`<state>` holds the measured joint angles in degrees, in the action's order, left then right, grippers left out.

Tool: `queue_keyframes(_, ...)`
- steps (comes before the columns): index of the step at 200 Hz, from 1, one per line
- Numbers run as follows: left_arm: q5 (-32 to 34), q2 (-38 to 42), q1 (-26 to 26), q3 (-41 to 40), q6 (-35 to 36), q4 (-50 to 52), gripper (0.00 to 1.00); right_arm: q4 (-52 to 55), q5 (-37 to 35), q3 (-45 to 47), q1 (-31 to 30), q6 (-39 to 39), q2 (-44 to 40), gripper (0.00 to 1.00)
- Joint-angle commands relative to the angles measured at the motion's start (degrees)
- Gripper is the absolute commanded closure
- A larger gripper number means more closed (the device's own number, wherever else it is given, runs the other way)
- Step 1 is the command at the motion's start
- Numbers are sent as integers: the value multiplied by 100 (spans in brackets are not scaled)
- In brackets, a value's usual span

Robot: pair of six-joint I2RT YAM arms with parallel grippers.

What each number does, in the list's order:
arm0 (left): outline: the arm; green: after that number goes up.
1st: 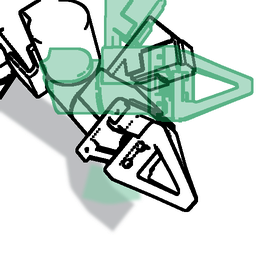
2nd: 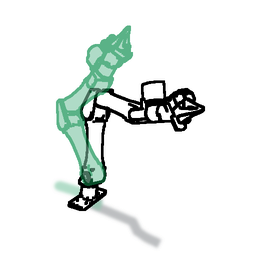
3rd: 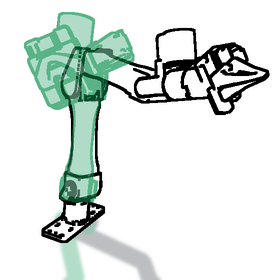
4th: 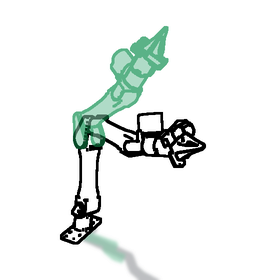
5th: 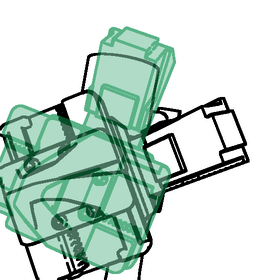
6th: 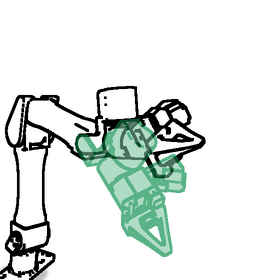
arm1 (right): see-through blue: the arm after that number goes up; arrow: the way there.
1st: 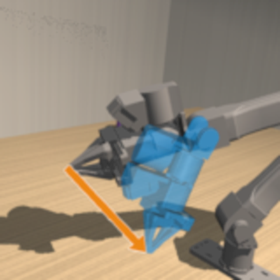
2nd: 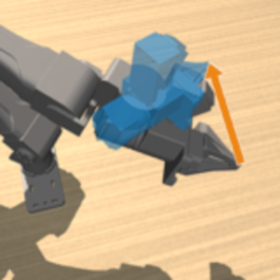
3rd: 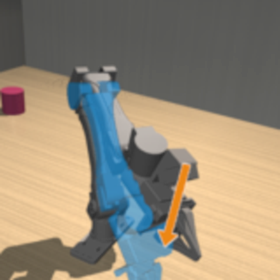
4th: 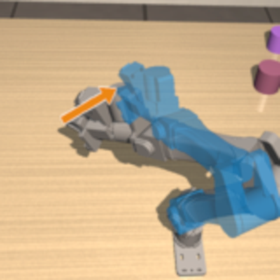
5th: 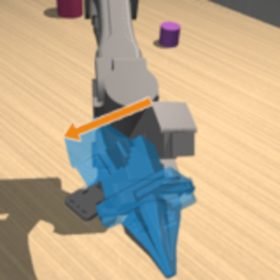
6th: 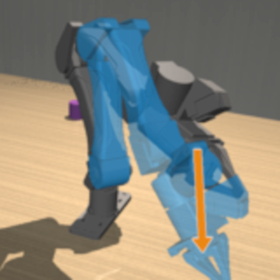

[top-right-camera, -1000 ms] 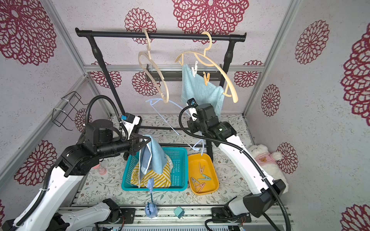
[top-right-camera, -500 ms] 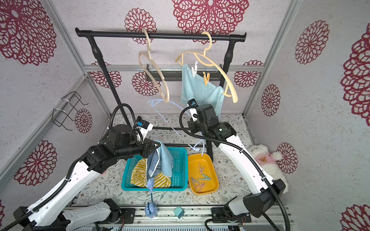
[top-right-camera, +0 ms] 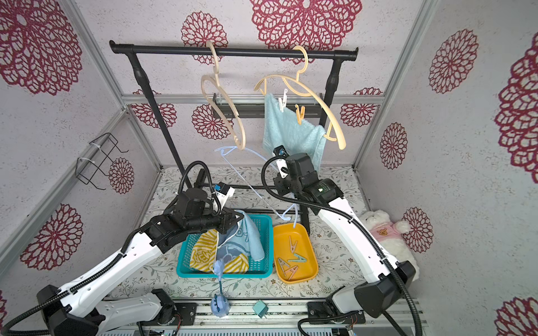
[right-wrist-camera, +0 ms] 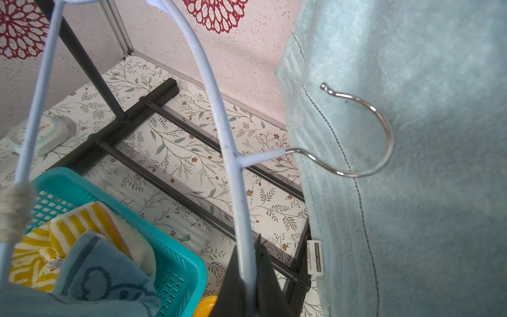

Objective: Remove the clothespins securing towels to the hanger
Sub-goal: Place the towel in the basket.

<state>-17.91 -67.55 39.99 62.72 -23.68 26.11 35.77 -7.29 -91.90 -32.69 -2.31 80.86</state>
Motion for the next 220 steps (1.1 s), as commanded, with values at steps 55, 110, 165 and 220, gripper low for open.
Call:
queue_keyframes(55,-222,-333,183,-587,-223,-426,94,-421,48,44,61,187,-274,100)
queue_keyframes(110,-57,30,239,-603,-416,-376,35,-351,255,131,56,178,-239,100)
queue_keyframes(165,414,755,231,177,93,710,12,-384,430,527,-3,108,-369,100)
queue_keyframes(220,794,1114,22,1060,369,1458,13,-304,116,741,-552,-239,-438,100)
